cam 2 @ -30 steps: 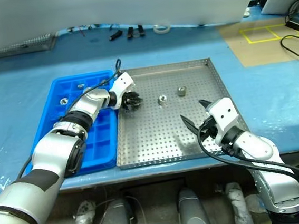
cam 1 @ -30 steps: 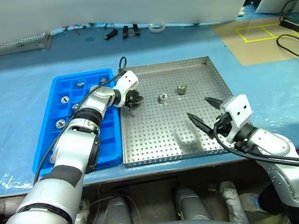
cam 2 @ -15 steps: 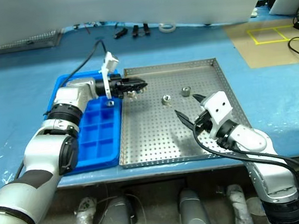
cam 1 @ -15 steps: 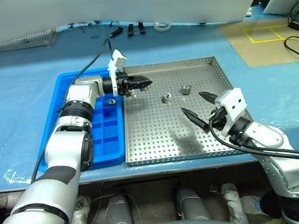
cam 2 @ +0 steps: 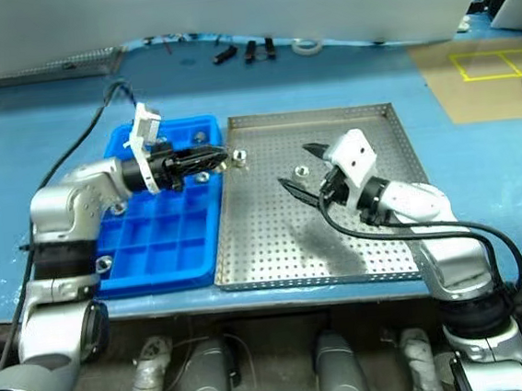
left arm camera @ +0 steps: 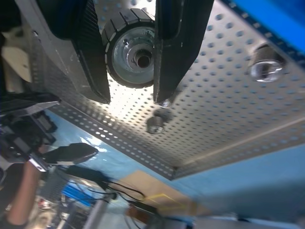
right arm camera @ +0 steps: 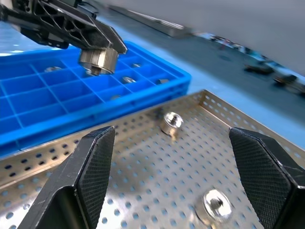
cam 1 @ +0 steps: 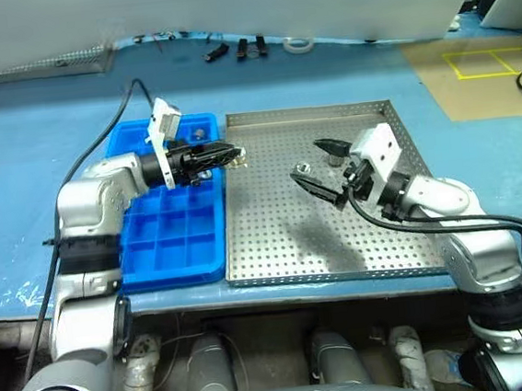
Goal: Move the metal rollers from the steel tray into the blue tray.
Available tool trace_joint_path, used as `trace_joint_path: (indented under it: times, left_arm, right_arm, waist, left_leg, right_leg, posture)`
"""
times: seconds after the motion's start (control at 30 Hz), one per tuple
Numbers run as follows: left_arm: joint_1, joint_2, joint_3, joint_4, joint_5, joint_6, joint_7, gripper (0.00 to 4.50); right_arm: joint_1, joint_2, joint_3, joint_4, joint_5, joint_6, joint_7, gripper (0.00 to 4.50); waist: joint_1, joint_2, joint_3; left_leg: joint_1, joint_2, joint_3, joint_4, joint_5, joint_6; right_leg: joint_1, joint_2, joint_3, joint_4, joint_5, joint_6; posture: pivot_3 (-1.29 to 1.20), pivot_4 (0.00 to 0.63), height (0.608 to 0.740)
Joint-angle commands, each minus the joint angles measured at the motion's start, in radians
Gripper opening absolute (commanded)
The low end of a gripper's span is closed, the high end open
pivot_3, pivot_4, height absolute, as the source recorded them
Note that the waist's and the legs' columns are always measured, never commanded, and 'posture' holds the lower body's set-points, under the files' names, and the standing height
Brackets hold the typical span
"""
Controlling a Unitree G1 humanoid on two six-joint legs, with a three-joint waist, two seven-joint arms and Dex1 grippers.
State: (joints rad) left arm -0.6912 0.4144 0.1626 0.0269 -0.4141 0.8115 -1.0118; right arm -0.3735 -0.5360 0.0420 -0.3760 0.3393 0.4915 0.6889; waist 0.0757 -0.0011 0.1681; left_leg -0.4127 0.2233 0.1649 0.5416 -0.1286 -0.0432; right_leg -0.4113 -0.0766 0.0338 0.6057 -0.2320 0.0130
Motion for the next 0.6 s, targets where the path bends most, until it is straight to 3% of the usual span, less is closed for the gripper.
trace_joint_path:
  times: [0.03,0.23,0.43,0.6]
  left_arm:
    - [0.089,0.012,0.063,-0.219,-0.016,-0.045,0.126,1.04]
    - [0.306,0.052,0.057,-0.373,0.071,-0.195,0.262,1.04]
    - [0.433,0.066,0.073,-0.362,0.159,-0.33,0.393,1.04]
    - [0.52,0.068,0.079,-0.374,0.143,-0.326,0.429,1.04]
  right_arm:
    - [-0.086,0.02,0.044,0.066,0.011,-0.057,0.079,4.04]
    - [-0.185,0.063,0.108,0.204,0.001,-0.121,0.183,4.04]
    - [-0.234,0.094,0.137,0.281,-0.005,-0.158,0.245,4.04]
    - [-0.248,0.106,0.142,0.296,-0.007,-0.159,0.269,4.04]
  waist:
    - [0.009,0.0,0.0]
    - [0.055,0.0,0.0]
    - [0.105,0.0,0.0]
    - [0.133,0.0,0.0]
  left_leg:
    - [0.0,0.0,0.0,0.0,0.0,0.0]
    - [-0.004,0.001,-0.006,0.0,0.001,-0.001]
    - [-0.011,0.0,-0.012,0.002,0.003,-0.004]
    - [-0.012,0.0,-0.014,0.004,0.003,-0.004]
  right_leg:
    - [0.0,0.0,-0.001,0.0,0.0,0.0]
    - [-0.001,0.0,-0.006,0.0,-0.001,-0.002]
    - [-0.005,0.001,-0.009,0.002,-0.001,-0.002]
    - [-0.005,0.001,-0.01,0.003,-0.001,-0.002]
  posture:
    - [0.15,0.15,0.74]
    - [0.31,0.15,0.74]
    - [0.38,0.15,0.74]
    - [0.39,0.15,0.74]
